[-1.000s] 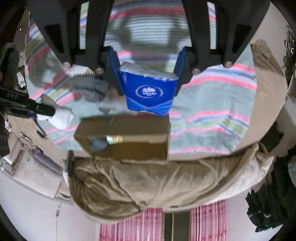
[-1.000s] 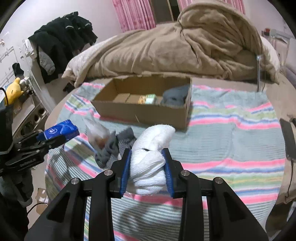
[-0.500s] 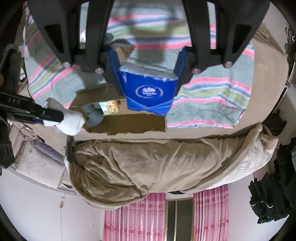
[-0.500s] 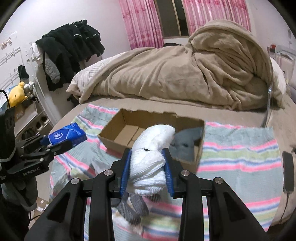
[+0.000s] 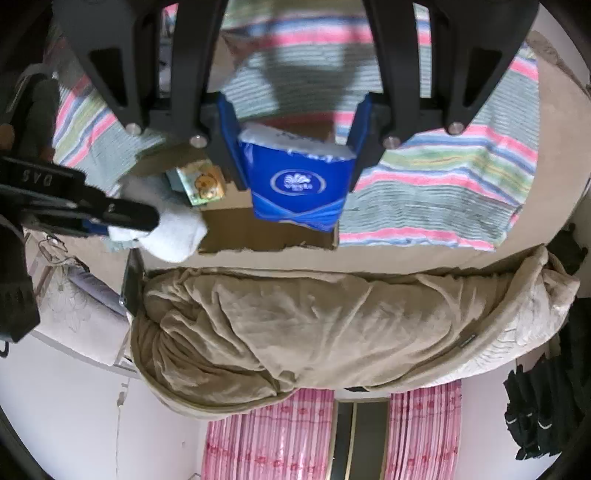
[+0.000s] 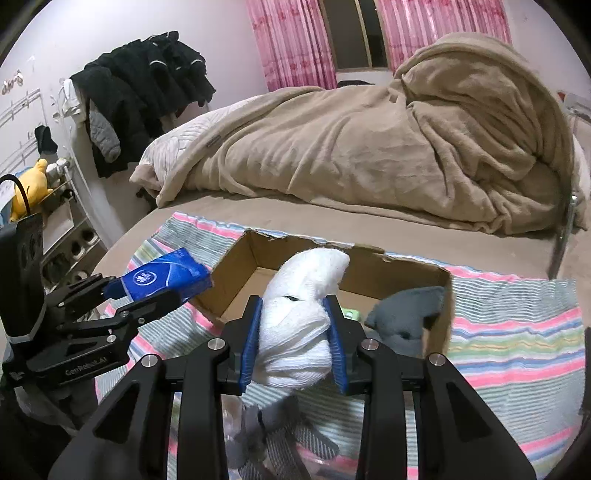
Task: Organize objects
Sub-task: 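Carry the blue packet and white socks into the box and open both grippers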
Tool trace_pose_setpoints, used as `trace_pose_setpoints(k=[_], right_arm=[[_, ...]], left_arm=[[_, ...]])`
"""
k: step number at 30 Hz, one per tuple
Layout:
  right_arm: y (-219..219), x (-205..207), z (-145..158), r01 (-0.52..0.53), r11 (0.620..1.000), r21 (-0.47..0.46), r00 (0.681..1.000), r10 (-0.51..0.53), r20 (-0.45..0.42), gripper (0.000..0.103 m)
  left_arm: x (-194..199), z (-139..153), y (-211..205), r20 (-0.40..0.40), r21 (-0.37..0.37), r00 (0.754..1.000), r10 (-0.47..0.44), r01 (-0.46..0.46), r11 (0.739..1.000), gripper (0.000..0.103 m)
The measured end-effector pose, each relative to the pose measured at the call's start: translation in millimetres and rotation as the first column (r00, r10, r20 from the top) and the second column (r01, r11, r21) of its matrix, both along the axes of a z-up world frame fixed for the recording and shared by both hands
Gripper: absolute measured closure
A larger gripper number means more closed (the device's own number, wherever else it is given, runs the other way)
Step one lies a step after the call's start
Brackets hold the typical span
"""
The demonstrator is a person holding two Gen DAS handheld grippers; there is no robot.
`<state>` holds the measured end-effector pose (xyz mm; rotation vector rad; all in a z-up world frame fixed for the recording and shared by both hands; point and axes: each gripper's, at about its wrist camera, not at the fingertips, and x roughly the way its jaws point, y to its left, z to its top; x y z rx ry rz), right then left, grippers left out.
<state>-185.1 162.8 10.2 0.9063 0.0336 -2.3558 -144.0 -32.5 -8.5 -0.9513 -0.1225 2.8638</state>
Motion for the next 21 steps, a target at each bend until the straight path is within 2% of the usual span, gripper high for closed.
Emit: trace_pose_setpoints(k=[3,11,17,19,21], right_arm=[[-8.3,-10.7,-4.6,-0.007,1.0,0.001,1.0,0.007,0.008,0.068],[-23.9,-36.3,-21.4,-0.017,1.0,-0.002,0.999,0.017,0.032,0.068],[-30.9,-49.6,-33.3,-0.024,1.0,-0.003,0.998,0.024,0.058,0.068],[-29.1,-54.1,-41.2,-0.026,0.999,-0.031,0.996,0.028,0.086,0.068],[-29.0,-59.6,-48.6,-0.021,0.999,-0.043,0.993,0.026,0.116,0.068]], left_arm=[[-15.4,-6.2,-4.3,0.008,0.032,1.0,-0.009,0.008,0.999,0.052],[-49.8,-24.6,-4.2,0.037,0.055,0.999,-0.034,0.032,0.998,0.052],[-71.1,-35.4,-8.5,0.053,0.059,0.998,-0.016,0.013,0.998,0.051],[-76.8,-38.6,-11.8,0.072,0.072,0.997,-0.013,0.008,0.997,0.048],[-85.5,-47.2,-12.2,0.125,0.07,0.992,-0.013,0.005,0.998,0.045]])
